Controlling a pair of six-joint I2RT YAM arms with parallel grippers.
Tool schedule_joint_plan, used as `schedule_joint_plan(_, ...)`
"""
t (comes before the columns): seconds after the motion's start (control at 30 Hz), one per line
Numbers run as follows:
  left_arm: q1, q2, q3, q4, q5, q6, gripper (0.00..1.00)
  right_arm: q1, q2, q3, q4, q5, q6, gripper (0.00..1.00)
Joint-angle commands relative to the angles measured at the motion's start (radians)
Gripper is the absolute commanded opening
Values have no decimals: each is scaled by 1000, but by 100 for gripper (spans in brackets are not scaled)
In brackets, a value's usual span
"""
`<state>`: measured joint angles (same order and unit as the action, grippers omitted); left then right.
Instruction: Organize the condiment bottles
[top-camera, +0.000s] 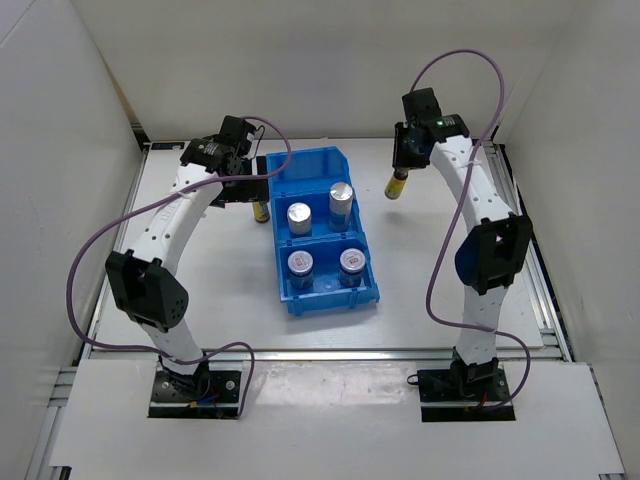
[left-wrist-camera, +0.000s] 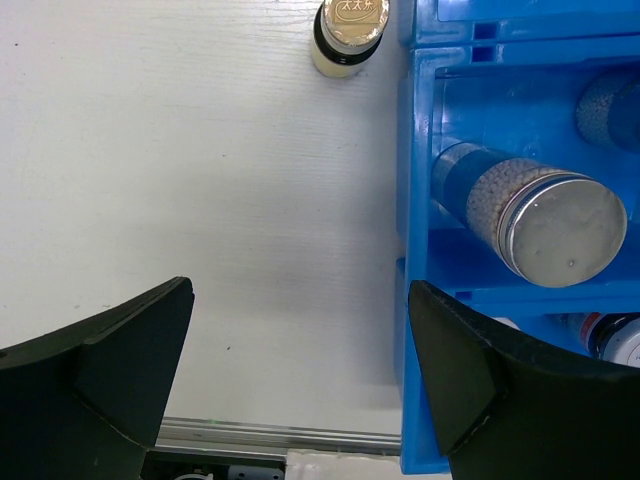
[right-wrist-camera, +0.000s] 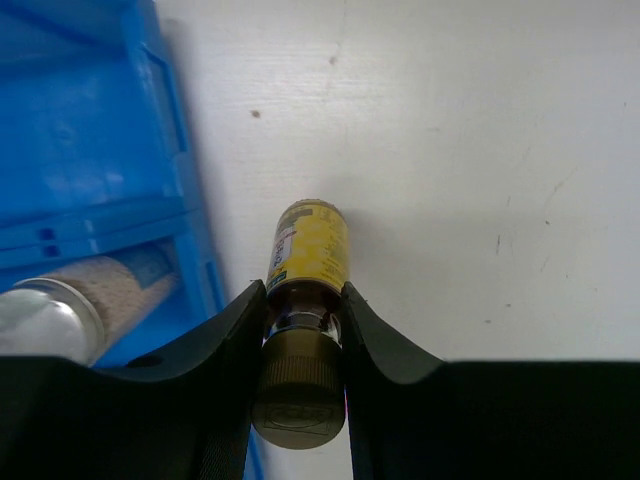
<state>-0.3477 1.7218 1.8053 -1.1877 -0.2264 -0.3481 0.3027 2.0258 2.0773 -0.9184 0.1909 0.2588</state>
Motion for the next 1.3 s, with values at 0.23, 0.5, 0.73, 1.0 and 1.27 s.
schedule_joint_plan(0.23, 6, -21, -12, 16, -7, 6, 100, 30, -39, 136, 84, -140, -55, 0)
schedule_joint_plan(0.5, 6, -31, -32, 16, -7, 6, 100, 88, 62, 303, 96, -180, -113, 0)
schedule_joint_plan(0.73, 6, 8, -12, 16, 2, 6, 100, 98, 138, 405, 118, -219, -122, 0)
schedule_joint_plan(1.0, 6, 36, -3, 16, 2, 15, 100, 127, 215, 475, 196, -263, -173, 0)
schedule_joint_plan(1.27, 6, 58, -3, 16, -7, 15, 100, 156, 289, 484, 257, -283, -207, 0)
